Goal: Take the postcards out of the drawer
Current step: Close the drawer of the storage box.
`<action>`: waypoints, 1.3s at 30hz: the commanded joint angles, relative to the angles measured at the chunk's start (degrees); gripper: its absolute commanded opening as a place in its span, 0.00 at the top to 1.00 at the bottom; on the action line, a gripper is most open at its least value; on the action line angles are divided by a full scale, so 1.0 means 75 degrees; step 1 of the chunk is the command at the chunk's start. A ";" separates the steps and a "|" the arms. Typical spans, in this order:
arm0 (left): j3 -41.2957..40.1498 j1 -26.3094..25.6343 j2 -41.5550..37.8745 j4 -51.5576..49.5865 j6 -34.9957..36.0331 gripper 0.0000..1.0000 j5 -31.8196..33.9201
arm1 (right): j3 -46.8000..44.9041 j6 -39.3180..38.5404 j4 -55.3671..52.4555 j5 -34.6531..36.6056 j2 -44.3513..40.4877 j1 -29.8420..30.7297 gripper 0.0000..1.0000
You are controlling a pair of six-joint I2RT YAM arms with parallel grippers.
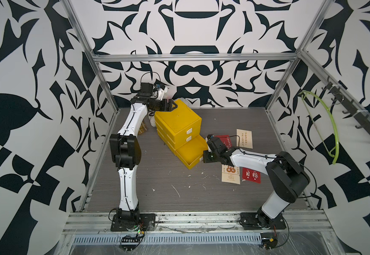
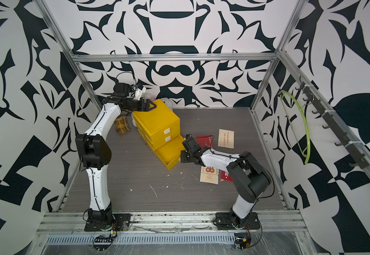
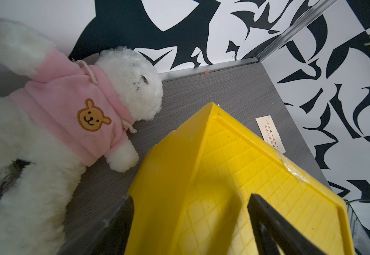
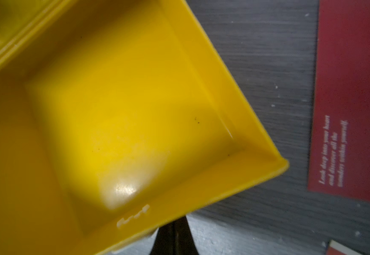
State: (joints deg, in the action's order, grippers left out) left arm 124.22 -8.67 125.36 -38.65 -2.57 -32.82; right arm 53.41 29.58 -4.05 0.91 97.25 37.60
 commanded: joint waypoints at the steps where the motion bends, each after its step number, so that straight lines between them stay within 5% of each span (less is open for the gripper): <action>1: -0.0169 -0.0002 0.0239 -0.0275 -0.0020 0.14 -0.0275 | 0.0479 -0.0020 0.1040 0.0127 0.0184 0.0002 1.00; 11: -0.0347 0.0001 0.0166 -0.0272 -0.0147 0.14 -0.0509 | 0.1398 0.0219 0.2331 0.0072 0.1517 0.0013 1.00; 25: -0.0783 0.0007 -0.0022 -0.0213 -0.0185 0.18 -0.0610 | 0.1094 0.0552 0.5035 -0.0096 0.2241 0.0037 1.00; 39: -0.0499 0.0005 -0.0166 -0.0360 -0.0193 0.16 -0.0249 | 0.0449 0.0463 0.4385 0.0478 0.1275 0.0037 1.00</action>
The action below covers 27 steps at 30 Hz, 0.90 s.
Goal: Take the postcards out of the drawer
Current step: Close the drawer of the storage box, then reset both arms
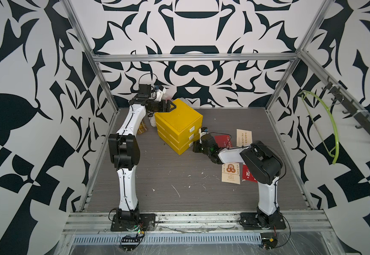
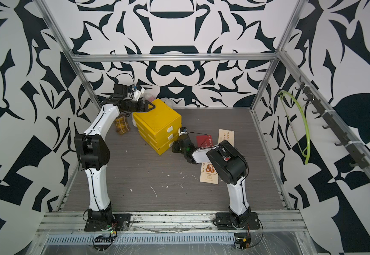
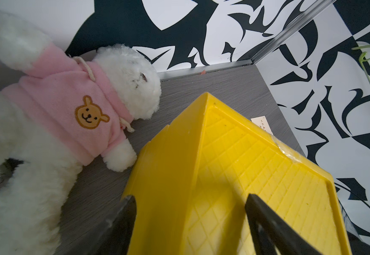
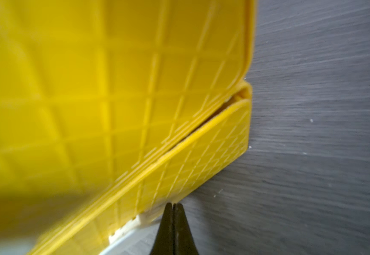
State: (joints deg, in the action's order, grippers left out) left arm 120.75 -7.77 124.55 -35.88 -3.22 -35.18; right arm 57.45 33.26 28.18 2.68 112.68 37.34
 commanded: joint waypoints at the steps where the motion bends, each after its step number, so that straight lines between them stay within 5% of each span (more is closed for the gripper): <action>1: 0.0012 -0.0113 -0.0093 -0.0713 -0.0136 0.16 0.0122 | -0.0162 -0.0067 -0.0138 0.0301 -0.0971 0.0067 1.00; 6: 0.0235 -0.0119 -0.0243 -0.0590 -0.0310 0.01 0.0250 | -0.0197 -0.0485 -0.1587 0.0546 -0.1737 0.0072 1.00; 9: 0.0289 -0.0113 -0.0446 -0.0527 -0.0419 0.01 0.0549 | -0.0204 -0.0772 -0.2300 0.0862 -0.2217 0.0072 1.00; 17: -0.0485 -0.0108 -0.1932 -0.0160 -0.0170 0.01 0.2186 | -0.0073 -0.2090 -0.4859 0.3391 -0.3605 -0.0362 0.76; 21: -0.1835 -0.0089 -0.3007 0.0196 0.0241 0.01 0.3749 | -0.0513 -0.2299 -0.5302 0.3959 -0.4079 -0.1215 0.60; 27: -0.5473 -0.0045 -0.4651 0.1588 0.0603 0.01 0.5581 | -0.1590 -0.2857 -0.4416 0.4589 -0.4164 -0.2580 0.53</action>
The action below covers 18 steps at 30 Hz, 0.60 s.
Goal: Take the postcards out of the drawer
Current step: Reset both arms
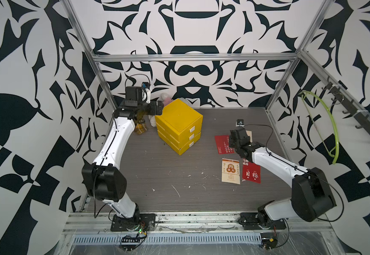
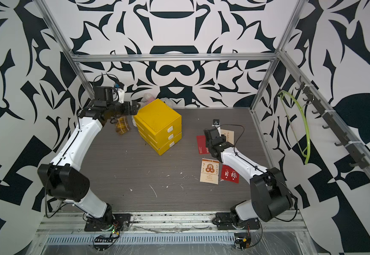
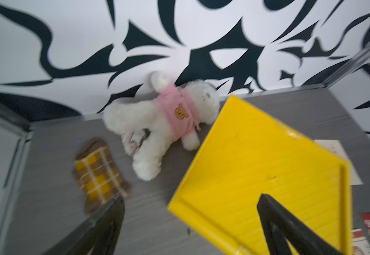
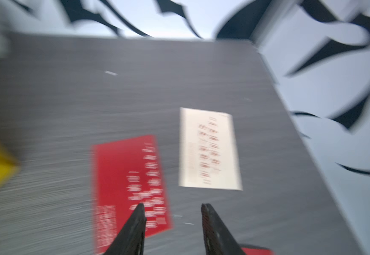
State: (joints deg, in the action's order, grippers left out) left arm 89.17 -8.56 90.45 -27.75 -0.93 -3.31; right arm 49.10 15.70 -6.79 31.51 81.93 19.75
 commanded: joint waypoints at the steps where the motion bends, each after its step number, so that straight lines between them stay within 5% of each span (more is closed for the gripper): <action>1: -0.1867 0.0110 -0.0369 0.0711 0.0346 0.01 0.1444 | -0.0712 -0.0725 0.0587 0.0760 -0.0084 -0.0393 0.53; 6: -0.4820 0.0634 -0.1554 0.2363 -0.0110 0.01 0.0876 | -0.2049 -0.1513 0.2886 0.0513 -0.0139 -0.0913 0.52; 9: -0.6062 0.0725 -0.1926 0.3223 -0.0410 0.01 0.1300 | -0.2965 -0.1786 0.4876 0.0104 -0.0125 -0.1117 0.53; 16: -0.7273 0.0660 -0.1665 0.4474 -0.0906 0.01 0.1964 | -0.3957 -0.2543 0.8218 -0.0626 0.0714 -0.1203 0.53; 18: -0.7553 0.0572 -0.1574 0.4965 -0.1040 0.01 0.2390 | -0.3896 -0.2313 0.7759 -0.0719 0.0524 -0.1218 0.53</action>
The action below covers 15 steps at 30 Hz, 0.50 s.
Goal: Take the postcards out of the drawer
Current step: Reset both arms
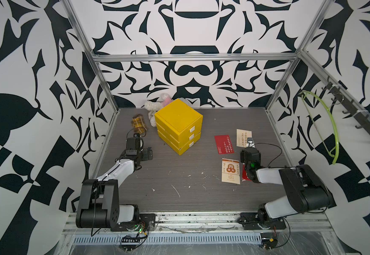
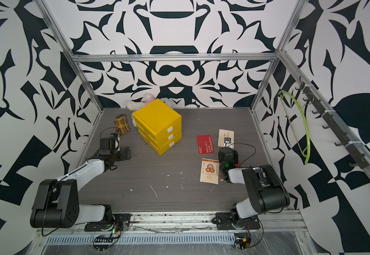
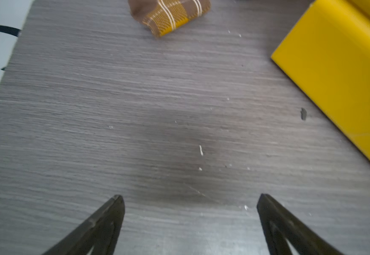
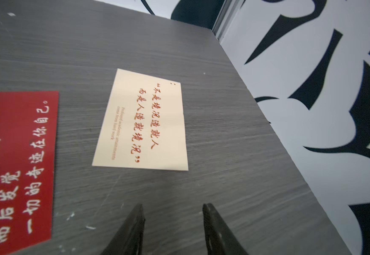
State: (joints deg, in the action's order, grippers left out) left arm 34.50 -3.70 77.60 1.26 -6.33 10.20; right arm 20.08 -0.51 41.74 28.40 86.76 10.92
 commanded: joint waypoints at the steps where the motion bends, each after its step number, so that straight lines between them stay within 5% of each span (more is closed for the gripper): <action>1: -0.0402 -0.0111 0.0150 0.1468 -0.0355 0.01 0.0832 | -0.0106 -0.0168 0.1500 -0.0413 -0.0078 -0.0085 0.53; 9: -0.1382 -0.0431 0.0302 0.4867 0.0440 0.01 0.1264 | -0.0023 -0.0008 0.1624 -0.1203 0.0372 -0.0530 0.50; 11: -0.1579 -0.0404 0.0742 0.5705 0.0540 0.01 0.1427 | -0.0015 0.0016 0.1519 -0.1218 0.0330 -0.0553 0.05; 15: -0.2000 -0.0253 0.1636 0.7510 0.0453 0.01 0.1306 | 0.0002 0.0025 0.1478 -0.1243 0.0317 -0.0565 0.00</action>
State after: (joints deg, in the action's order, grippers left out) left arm 21.87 -6.31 87.79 44.86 -3.57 19.09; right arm 18.87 -0.58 50.87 20.12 89.95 6.83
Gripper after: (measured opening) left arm 0.992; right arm 0.994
